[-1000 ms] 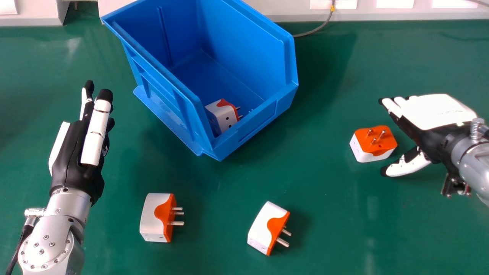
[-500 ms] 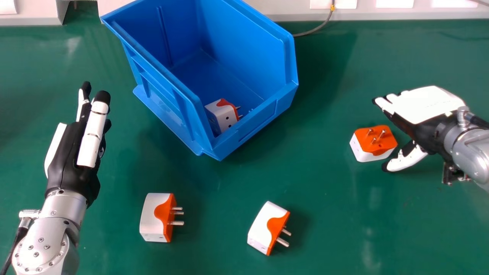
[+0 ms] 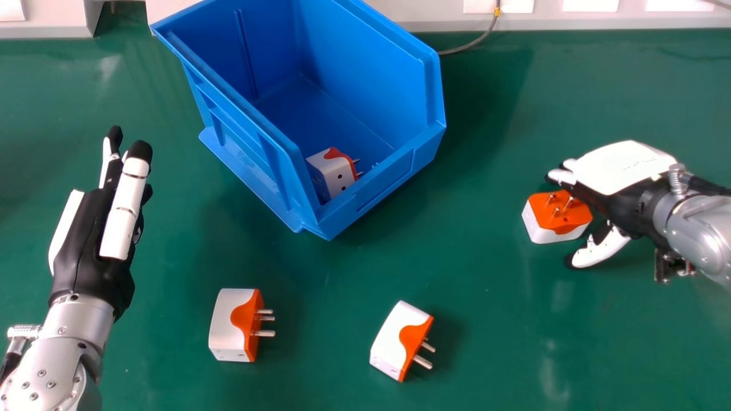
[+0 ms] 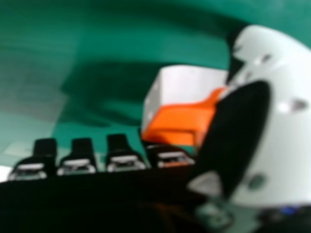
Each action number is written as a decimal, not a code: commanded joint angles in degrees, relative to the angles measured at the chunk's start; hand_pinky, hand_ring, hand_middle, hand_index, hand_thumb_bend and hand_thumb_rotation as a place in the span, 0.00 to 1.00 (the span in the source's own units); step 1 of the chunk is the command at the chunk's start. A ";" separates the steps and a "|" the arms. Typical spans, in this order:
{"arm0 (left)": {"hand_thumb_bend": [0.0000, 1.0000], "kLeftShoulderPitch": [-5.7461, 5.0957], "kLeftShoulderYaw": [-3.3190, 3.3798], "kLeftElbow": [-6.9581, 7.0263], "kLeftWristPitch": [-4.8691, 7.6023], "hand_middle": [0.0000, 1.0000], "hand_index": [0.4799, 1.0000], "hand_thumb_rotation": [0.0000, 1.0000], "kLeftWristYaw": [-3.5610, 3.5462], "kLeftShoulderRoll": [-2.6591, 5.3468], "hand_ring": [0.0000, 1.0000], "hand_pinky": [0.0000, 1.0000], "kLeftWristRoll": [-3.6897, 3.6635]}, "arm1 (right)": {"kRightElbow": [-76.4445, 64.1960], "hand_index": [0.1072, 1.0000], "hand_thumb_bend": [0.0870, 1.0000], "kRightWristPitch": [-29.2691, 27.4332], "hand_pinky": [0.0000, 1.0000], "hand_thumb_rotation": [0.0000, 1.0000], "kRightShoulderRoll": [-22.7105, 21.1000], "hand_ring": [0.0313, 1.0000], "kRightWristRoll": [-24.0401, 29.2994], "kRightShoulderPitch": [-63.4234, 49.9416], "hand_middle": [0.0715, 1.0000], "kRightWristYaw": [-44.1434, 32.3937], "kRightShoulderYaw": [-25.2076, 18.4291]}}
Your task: Pick all objects and put in blue box
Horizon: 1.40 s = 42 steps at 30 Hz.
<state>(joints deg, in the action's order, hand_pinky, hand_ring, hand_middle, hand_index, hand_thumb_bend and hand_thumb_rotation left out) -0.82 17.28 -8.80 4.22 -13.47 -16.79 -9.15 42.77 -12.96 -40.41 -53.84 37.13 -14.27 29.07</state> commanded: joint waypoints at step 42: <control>0.56 -9.20 1.69 15.14 -5.92 1.00 1.00 0.93 0.60 0.21 1.00 0.98 -1.08 | 9.23 0.47 0.41 2.74 0.34 0.20 5.31 0.37 4.72 3.03 0.38 7.29 2.36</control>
<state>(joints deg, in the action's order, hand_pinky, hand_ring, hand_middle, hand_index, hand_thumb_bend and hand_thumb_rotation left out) -10.09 18.65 4.82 -1.98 -12.96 -16.61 -9.38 51.32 -10.88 -35.08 -49.44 41.32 -5.72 31.24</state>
